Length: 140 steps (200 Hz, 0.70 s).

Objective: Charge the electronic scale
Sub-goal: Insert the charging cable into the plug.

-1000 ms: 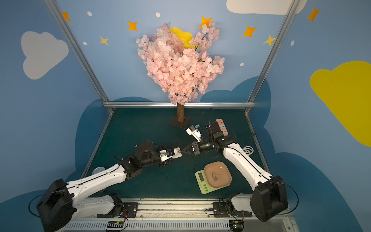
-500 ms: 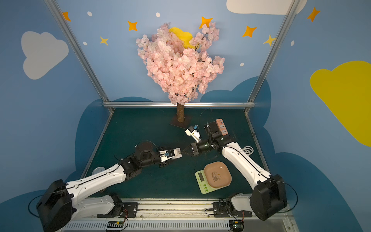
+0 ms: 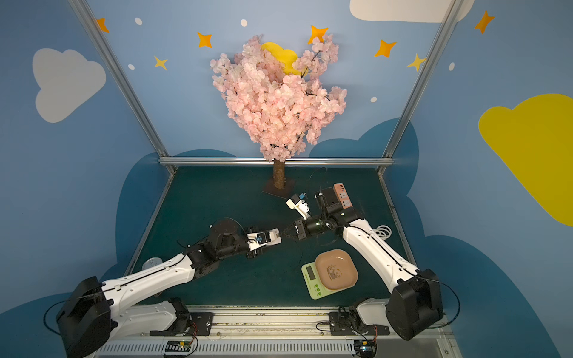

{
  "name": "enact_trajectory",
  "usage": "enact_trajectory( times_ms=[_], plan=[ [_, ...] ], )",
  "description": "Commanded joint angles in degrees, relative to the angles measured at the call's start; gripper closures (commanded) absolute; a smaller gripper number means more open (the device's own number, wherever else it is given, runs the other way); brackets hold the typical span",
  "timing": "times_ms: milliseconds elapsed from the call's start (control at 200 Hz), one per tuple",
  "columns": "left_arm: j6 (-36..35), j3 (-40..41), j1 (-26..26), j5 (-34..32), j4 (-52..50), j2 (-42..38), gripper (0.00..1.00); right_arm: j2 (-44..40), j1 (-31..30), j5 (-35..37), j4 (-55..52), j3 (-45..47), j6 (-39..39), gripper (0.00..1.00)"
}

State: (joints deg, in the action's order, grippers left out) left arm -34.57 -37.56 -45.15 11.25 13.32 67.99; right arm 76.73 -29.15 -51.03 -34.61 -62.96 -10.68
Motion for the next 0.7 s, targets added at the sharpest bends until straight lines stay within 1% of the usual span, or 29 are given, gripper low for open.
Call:
enact_trajectory(
  times_ms=[0,185,405,696],
  plan=[
    [-0.9,-0.6,-0.5,-1.1,2.0,-0.5,0.66,0.6,-0.5,2.2,-1.6,-1.9,-0.5,1.0],
    [-2.4,-1.0,-1.4,-2.5,1.6,0.0,0.65,1.2,-0.9,3.0,-1.5,-2.3,-1.5,1.0],
    [-4.0,-2.7,-2.3,-5.7,0.0,2.4,0.65,2.1,-2.0,6.8,-2.6,-3.2,-1.6,1.0],
    [-3.9,-3.2,-2.9,-7.6,2.5,3.4,0.65,3.0,-2.8,8.7,-0.8,-3.1,-3.1,1.0]
  ],
)
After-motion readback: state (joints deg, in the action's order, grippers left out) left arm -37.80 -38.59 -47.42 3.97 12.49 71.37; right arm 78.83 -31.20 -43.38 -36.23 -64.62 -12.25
